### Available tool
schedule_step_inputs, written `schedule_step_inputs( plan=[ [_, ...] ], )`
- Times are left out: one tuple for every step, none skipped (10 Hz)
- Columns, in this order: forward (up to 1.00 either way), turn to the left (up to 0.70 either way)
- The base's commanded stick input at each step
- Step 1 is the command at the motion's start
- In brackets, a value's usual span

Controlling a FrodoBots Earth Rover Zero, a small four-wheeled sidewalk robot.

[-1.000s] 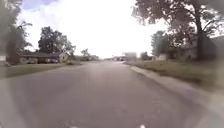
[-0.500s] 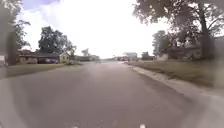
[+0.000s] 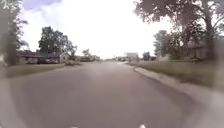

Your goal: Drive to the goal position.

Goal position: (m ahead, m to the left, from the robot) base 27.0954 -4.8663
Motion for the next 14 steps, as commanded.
schedule_step_inputs(
  plan=[
    [1.00,0.00],
    [1.00,0.00],
    [1.00,0.00],
    [1.00,0.00],
    [1.00,0.00],
    [1.00,0.00],
    [1.00,0.00],
    [1.00,0.00],
    [1.00,0.00],
    [1.00,0.00],
    [1.00,0.00],
    [1.00,0.00],
    [1.00,0.00],
    [1.00,0.00]
  ],
)
